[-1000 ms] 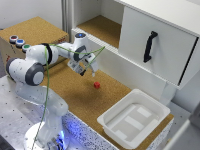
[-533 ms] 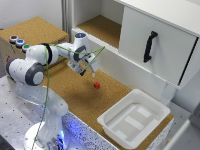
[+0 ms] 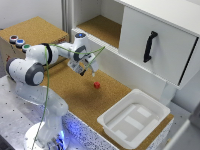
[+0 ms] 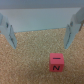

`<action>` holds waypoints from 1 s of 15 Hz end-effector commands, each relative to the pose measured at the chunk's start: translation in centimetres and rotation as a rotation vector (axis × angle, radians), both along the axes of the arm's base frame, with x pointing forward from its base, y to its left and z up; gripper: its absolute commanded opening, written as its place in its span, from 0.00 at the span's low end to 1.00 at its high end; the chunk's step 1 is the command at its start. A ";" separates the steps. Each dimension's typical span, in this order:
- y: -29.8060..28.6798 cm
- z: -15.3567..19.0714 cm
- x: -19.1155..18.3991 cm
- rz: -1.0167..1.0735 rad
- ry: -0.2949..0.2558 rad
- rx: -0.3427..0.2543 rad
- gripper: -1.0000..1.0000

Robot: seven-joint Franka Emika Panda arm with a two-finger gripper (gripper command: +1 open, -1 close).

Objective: Slide the pink block to the right

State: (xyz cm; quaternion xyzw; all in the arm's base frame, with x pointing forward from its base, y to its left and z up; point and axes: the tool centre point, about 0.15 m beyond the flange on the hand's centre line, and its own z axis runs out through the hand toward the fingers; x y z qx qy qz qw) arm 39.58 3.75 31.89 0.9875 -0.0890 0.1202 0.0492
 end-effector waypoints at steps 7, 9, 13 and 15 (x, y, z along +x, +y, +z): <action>0.6 -0.3 -0.6 -0.010 -0.017 -0.011 1.00; 0.6 -0.3 -0.6 -0.010 -0.017 -0.011 1.00; 0.6 -0.3 -0.6 -0.010 -0.017 -0.011 1.00; 0.0 0.0 0.0 0.000 0.000 0.000 1.00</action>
